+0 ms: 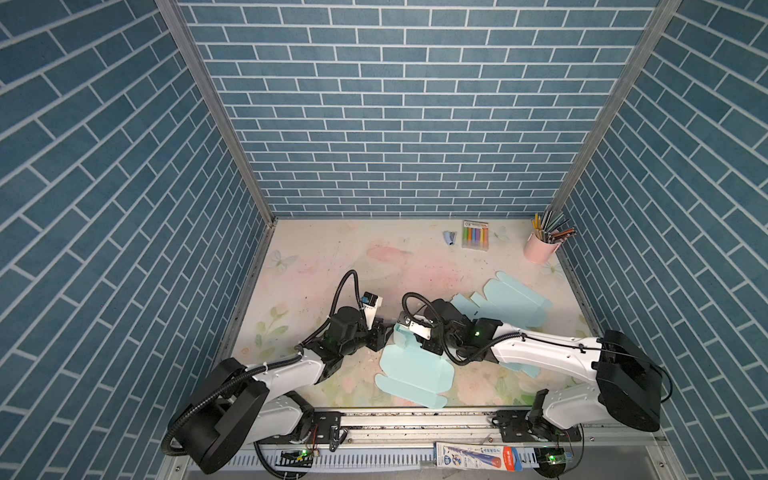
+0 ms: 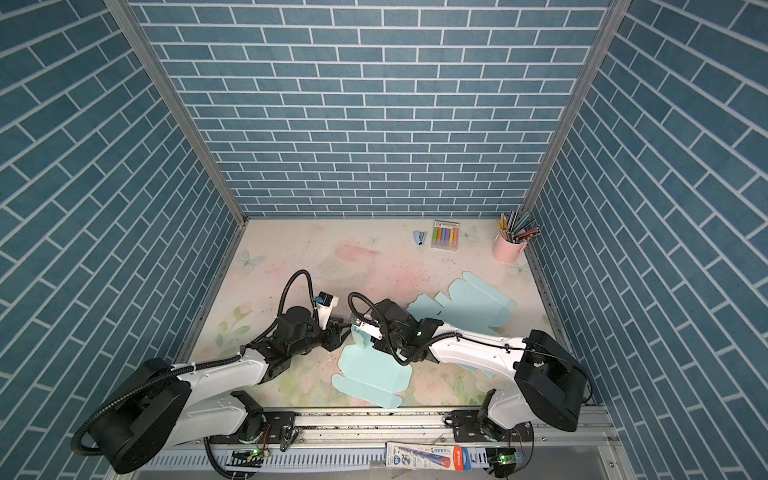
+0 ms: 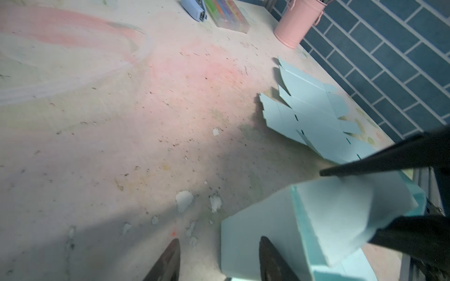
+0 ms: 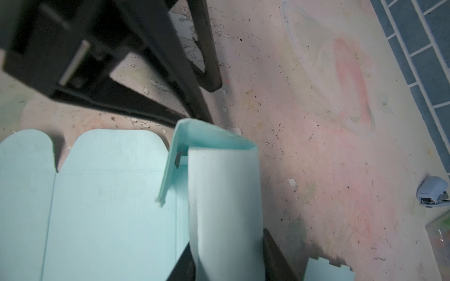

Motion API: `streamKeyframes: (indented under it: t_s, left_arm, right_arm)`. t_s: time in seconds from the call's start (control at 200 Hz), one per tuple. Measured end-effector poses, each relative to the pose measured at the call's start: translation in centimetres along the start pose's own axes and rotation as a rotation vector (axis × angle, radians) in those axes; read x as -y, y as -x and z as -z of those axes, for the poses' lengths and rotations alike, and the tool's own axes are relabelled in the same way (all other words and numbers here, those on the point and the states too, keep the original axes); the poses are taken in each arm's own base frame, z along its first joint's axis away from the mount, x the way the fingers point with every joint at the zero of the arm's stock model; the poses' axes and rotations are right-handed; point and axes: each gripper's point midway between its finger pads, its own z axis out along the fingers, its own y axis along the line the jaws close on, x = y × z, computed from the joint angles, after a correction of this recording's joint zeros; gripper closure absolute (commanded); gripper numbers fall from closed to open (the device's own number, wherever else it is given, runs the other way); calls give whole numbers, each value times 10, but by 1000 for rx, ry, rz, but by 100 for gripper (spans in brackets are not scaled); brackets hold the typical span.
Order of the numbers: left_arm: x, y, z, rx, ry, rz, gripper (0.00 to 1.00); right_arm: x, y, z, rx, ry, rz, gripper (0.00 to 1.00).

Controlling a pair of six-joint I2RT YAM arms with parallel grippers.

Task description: Fold the paper box

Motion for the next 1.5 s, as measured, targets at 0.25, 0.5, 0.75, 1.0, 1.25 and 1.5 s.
streamKeyframes:
  t_s: [0.25, 0.5, 0.75, 1.0, 1.25, 1.5]
  left_arm:
    - [8, -26, 1, -49, -7, -16, 44]
    - [13, -28, -3, -44, 0, -50, 40]
    - [12, -22, -2, -17, 19, -77, 40]
    - [30, -9, 14, 59, -34, -88, 35]
    - [20, -2, 22, 79, 14, -90, 31]
    - [-15, 41, 40, 221, 56, -40, 31]
  right_arm:
    - [0, 0, 0, -2, 0, 3, 71]
    - [-1, 0, 0, 1, 3, 6, 70]
    - [-1, 0, 0, 1, 3, 6, 71]
    - [0, 0, 0, -1, -3, 7, 67]
    - [1, 0, 0, -3, -8, 7, 69]
    - [9, -5, 3, 4, -22, -3, 69]
